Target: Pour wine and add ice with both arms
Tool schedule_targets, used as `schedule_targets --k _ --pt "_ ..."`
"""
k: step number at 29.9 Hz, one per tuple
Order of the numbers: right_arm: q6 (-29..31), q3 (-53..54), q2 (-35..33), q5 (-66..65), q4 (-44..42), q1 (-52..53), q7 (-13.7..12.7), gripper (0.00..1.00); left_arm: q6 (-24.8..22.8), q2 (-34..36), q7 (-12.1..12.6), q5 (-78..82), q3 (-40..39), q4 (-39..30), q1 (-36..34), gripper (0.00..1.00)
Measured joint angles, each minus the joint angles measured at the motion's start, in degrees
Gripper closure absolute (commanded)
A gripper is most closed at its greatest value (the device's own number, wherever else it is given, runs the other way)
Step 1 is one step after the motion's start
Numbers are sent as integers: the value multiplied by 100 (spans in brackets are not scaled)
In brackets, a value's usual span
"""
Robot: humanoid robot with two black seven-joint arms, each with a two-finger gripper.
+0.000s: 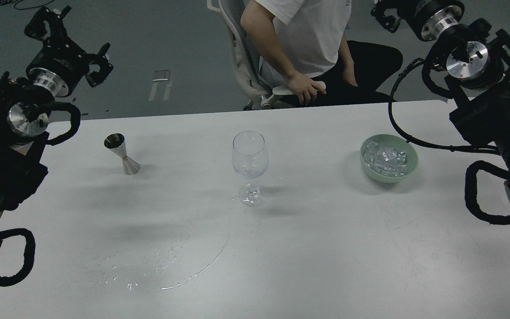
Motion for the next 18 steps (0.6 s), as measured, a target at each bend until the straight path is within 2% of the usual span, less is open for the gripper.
schedule_targets --k 9,18 --pt "-23 -253 -37 13 15 10 66 0 7 8 -30 10 445 -15 -150 2" --pt "-29 -195 -64 59 58 23 66 0 -76 -125 -52 -102 394 34 -175 2"
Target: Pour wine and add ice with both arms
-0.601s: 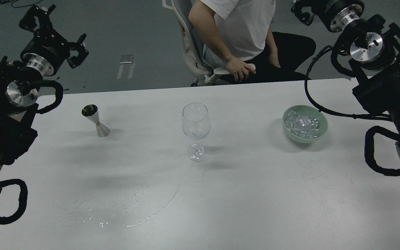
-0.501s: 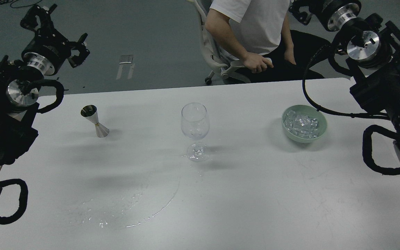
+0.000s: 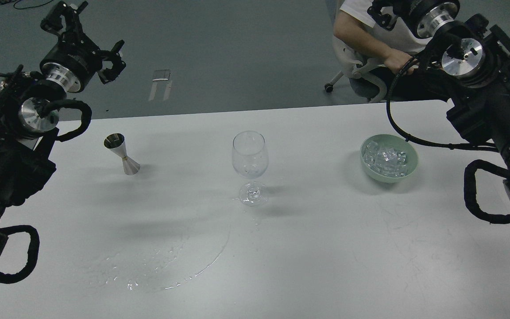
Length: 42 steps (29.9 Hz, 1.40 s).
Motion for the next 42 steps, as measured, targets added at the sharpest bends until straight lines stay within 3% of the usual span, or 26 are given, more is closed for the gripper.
schedule_targets --k 27,38,42 --pt "55 -18 -66 -5 17 -124 -1 0 337 -338 16 -263 -235 43 -1 2" --pt "105 -44 -199 3 175 -371 -1 0 466 440 91 -281 -277 -1584 790 2" --pt "105 -37 -239 3 268 -489 -1 1 854 838 92 -571 -478 -2450 1400 2"
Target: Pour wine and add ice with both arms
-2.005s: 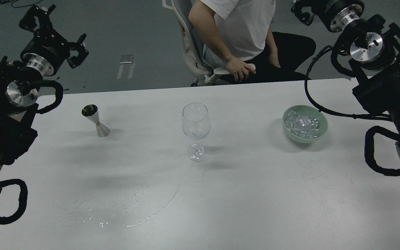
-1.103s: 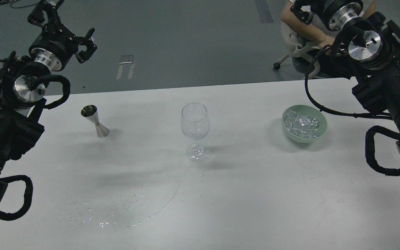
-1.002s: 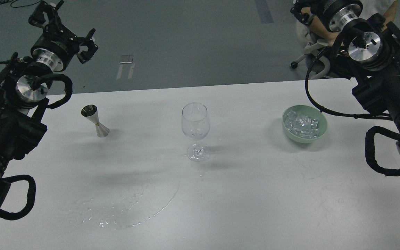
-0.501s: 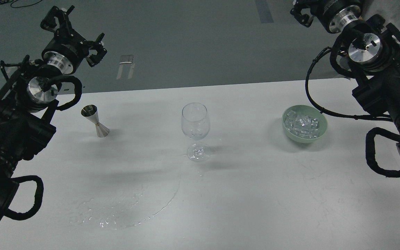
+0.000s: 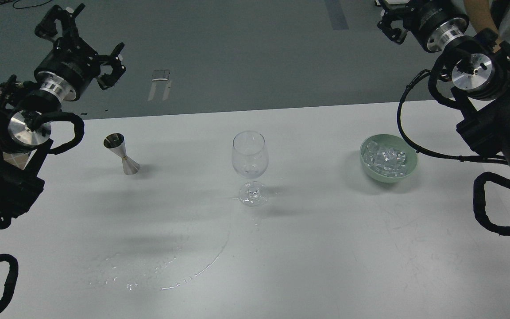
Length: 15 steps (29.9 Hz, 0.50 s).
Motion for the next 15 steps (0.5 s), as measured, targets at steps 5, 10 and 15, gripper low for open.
schedule_targets --k 5,10,15 --pt "-2 4 -141 0 202 -206 0 1 670 289 0 -710 -466 -1064 908 2" --pt "-5 0 -367 0 373 -401 0 2 1096 319 -2 -965 -1139 -2028 2029 5" --pt "-5 -12 -517 -2 427 -461 -4 3 1113 202 -67 -972 -1630 -2918 3110 13"
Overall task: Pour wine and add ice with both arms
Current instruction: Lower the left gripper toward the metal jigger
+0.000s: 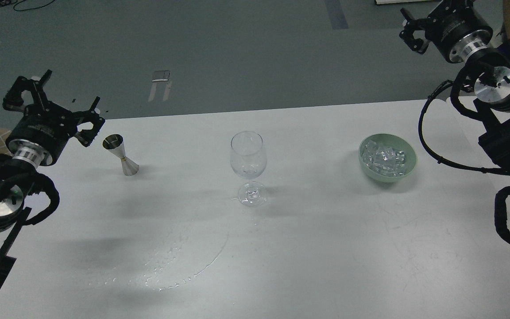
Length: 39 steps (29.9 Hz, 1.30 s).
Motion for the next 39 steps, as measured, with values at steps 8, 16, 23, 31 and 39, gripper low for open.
schedule_targets --k 8,16,23,31,39 --pt "-1 -18 -171 -7 211 -182 -22 5 -19 -835 5 -2 -717 -333 1061 14" --pt "-32 -19 -284 -16 236 -328 -23 5 7 -1725 18 15 -895 -195 1373 20" --pt "-62 -27 -290 -31 208 -334 -31 7 -42 -2137 1 39 -897 11 1507 18" --pt "-376 -27 -293 -42 185 -330 -29 7 -1105 -2311 -47 61 -817 1407 1097 18" --pt "-429 -10 -376 -33 184 -333 -4 7 -1269 -2384 -73 61 -786 2204 545 19"
